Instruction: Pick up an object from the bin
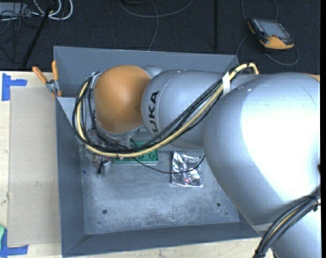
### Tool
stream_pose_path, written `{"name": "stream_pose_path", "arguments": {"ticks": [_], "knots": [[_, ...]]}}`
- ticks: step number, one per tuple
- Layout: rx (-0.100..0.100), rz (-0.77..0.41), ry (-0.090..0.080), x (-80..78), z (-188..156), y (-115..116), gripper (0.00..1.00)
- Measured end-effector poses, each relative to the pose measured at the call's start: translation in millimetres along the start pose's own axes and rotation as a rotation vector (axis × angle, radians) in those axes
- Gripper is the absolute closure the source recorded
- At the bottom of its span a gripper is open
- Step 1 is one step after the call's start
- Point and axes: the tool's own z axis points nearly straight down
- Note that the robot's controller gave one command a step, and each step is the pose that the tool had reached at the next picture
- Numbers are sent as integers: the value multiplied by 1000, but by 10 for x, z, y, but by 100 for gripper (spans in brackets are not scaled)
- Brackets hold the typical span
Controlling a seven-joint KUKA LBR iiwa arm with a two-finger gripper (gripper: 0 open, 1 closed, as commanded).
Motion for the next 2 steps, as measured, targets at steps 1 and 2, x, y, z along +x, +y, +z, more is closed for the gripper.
{"name": "stream_pose_path", "arguments": {"ticks": [1,2], "knots": [[-1,14,10,692,-868,-82,100],[0,-18,2,581,-1514,-137,100]]}}
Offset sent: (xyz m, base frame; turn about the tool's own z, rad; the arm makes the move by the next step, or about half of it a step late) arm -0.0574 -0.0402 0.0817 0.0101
